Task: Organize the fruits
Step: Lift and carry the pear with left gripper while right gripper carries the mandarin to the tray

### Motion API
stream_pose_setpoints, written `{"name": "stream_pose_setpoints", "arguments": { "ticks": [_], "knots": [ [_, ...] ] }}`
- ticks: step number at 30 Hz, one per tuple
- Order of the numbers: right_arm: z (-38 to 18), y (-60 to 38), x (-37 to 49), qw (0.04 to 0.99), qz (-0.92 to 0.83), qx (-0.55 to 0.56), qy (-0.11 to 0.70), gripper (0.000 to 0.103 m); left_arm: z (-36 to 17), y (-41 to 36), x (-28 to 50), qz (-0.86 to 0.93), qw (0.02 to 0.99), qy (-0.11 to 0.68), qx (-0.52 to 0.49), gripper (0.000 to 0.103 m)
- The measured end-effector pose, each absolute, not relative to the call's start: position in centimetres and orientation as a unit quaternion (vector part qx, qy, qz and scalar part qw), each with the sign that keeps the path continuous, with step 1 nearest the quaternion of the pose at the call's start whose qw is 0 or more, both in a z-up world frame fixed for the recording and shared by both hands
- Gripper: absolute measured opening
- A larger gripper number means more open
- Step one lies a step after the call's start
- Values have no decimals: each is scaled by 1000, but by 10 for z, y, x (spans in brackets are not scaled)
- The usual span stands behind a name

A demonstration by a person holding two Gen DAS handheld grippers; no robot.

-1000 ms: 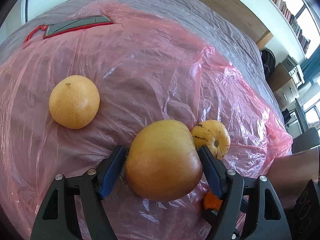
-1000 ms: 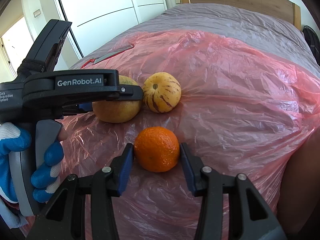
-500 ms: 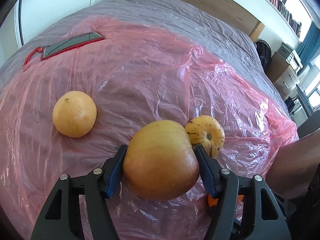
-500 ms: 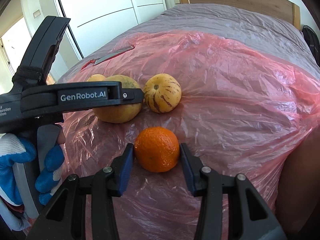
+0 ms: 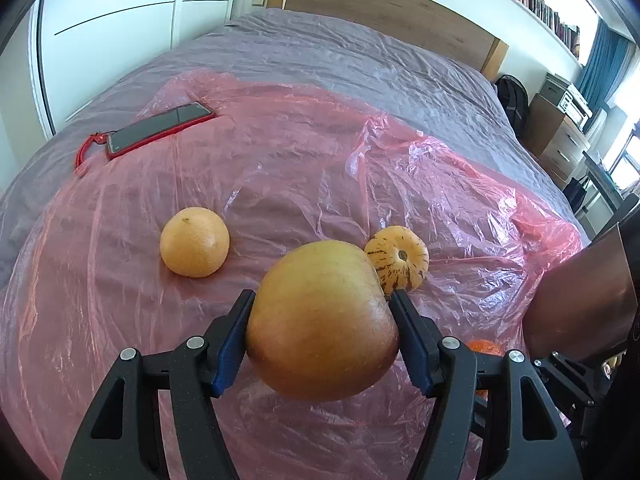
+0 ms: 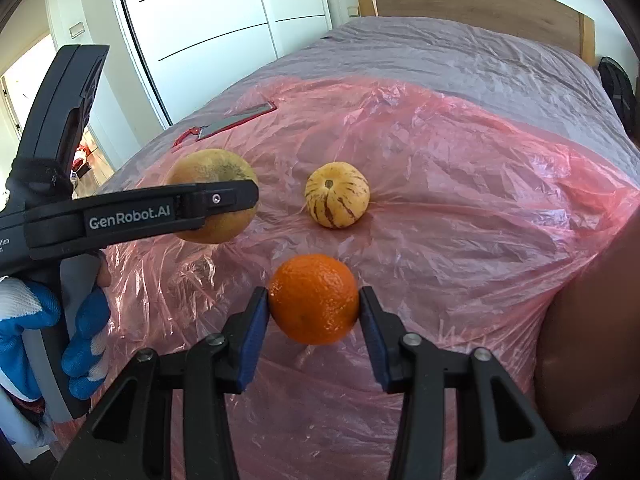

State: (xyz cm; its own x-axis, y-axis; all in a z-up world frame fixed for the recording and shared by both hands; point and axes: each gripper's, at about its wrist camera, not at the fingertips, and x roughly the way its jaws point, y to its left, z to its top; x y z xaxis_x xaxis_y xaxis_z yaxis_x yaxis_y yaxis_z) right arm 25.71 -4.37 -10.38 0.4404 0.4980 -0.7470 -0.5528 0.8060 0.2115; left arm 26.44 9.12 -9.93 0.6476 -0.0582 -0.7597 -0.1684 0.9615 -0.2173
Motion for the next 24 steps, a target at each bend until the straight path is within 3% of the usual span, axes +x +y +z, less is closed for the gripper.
{"name": "stream_pose_setpoints", "arguments": {
  "ticks": [24],
  "knots": [
    [-50, -84, 131, 850, 296, -10, 436, 57, -52, 63, 115, -20, 899, 423, -113, 61]
  ]
}}
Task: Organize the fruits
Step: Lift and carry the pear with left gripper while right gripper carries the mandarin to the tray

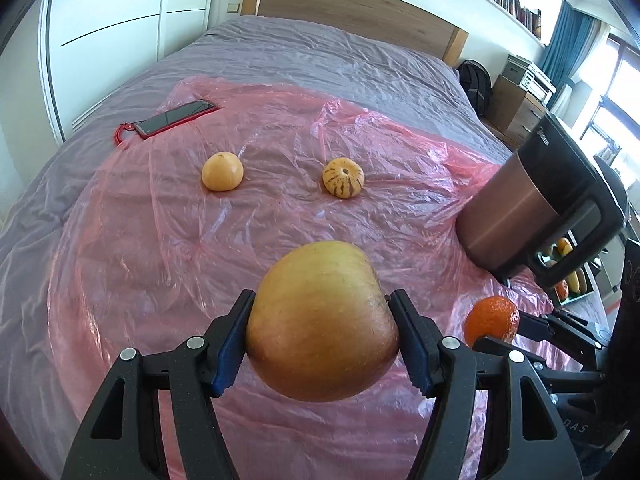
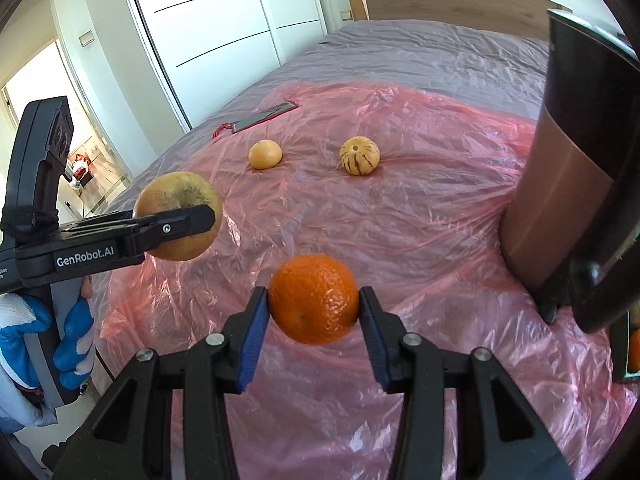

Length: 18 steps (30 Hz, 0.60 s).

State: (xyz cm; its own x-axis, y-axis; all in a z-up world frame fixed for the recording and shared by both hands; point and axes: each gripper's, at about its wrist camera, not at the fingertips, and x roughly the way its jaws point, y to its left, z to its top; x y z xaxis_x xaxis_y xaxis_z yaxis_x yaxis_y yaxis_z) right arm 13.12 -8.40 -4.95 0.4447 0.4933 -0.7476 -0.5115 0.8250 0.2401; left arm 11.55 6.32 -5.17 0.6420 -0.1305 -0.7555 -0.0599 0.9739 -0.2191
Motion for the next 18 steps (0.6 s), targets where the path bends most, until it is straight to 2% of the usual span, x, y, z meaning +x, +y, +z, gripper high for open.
{"name": "stream_pose_setpoints", "arguments": {
  "ticks": [18],
  "knots": [
    [-21, -198, 78, 884, 213, 30, 415, 57, -10, -44, 67, -123, 896, 418, -81, 61]
  ]
}}
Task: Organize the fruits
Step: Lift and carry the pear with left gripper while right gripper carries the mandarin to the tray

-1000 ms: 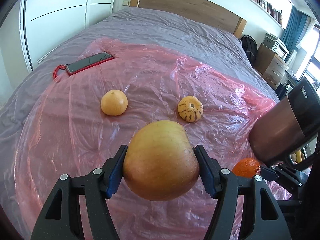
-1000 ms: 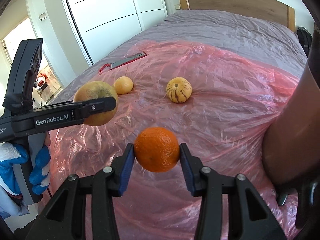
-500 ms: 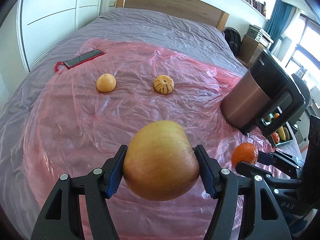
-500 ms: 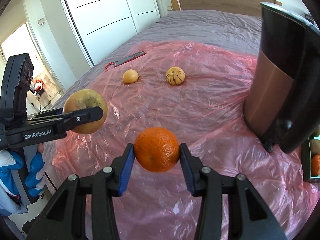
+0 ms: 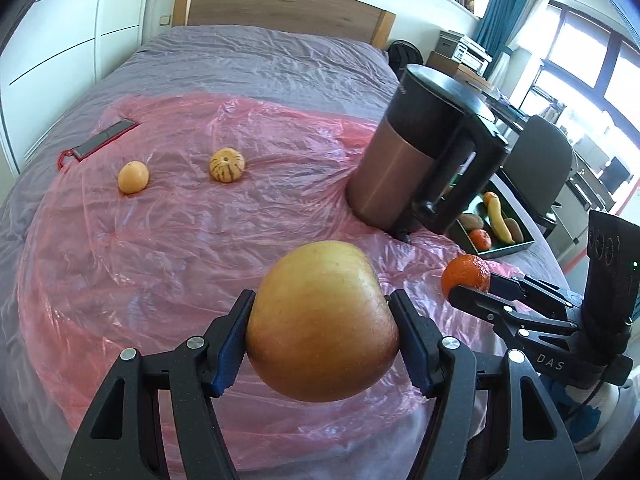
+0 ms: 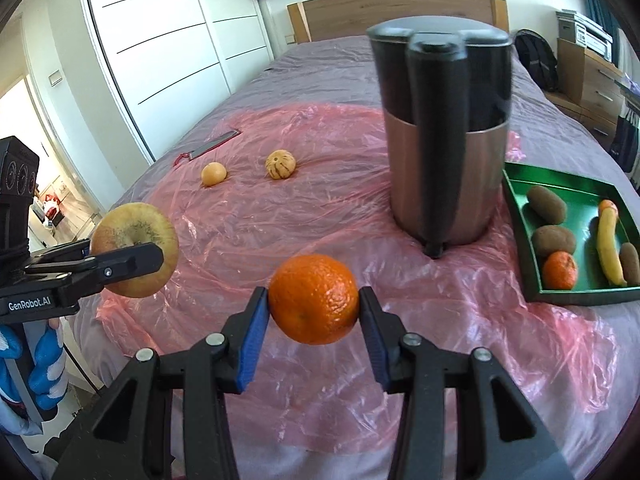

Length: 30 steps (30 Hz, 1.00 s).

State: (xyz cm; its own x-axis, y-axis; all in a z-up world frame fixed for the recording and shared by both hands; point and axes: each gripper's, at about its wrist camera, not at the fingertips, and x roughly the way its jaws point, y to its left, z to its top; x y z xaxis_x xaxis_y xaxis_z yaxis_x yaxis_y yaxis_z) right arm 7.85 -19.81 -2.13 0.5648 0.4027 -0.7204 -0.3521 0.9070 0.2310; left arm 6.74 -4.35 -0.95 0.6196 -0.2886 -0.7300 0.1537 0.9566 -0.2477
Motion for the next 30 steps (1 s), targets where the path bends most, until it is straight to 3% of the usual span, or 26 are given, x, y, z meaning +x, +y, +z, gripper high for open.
{"name": "stream_pose_setpoints", "arguments": {
  "ticks": [19, 30],
  "knots": [
    [-6, -382, 62, 919, 77, 98, 375, 57, 30, -213, 94, -245, 878, 410, -19, 61],
    [-9, -462, 101, 929, 31, 94, 357, 57, 20, -317, 145, -288, 865, 411, 20, 61]
  ]
}}
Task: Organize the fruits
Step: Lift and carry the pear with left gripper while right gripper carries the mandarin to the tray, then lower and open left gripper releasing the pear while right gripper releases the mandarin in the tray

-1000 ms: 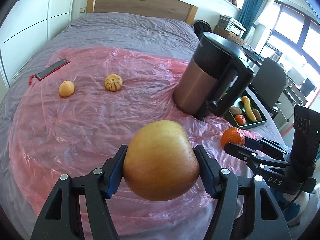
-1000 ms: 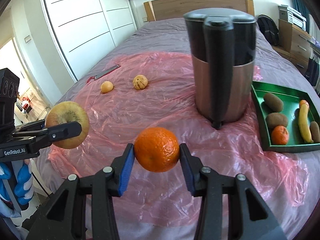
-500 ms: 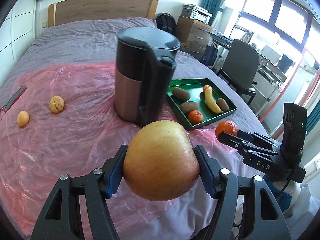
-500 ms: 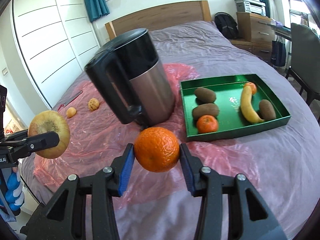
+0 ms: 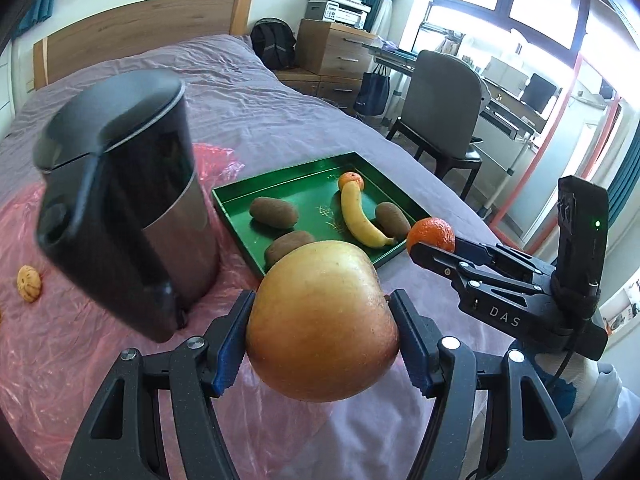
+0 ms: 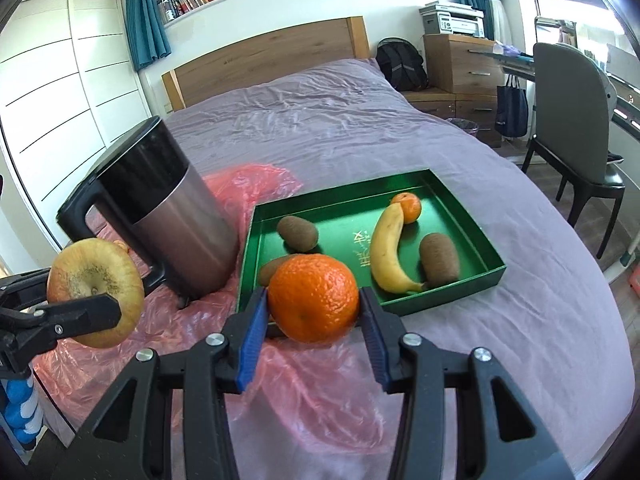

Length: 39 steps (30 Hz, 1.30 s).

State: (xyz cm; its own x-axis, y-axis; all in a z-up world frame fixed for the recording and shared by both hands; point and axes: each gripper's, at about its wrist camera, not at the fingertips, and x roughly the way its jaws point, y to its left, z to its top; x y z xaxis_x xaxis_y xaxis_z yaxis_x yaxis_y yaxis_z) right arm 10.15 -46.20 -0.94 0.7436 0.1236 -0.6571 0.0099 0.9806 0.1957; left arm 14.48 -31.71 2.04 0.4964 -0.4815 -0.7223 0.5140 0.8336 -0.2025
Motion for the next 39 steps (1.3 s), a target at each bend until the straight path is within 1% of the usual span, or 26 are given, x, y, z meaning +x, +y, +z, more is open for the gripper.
{"name": "stream_pose_setpoints", "arguments": {
  "ticks": [15, 24, 32, 39],
  "knots": [
    [-38, -541, 191, 932, -19, 87, 353, 57, -37, -402, 205, -300, 847, 434, 65, 61],
    [-71, -570, 250, 922, -44, 82, 377, 58, -66, -432, 224, -298, 839, 442, 107, 61],
    [-98, -578, 261, 914, -52, 91, 392, 58, -73, -441, 232, -301, 840, 436, 118, 62],
    [-108, -581, 259, 911, -54, 94, 398, 59, -78, -442, 237, -297, 838, 442, 119, 62]
  ]
}}
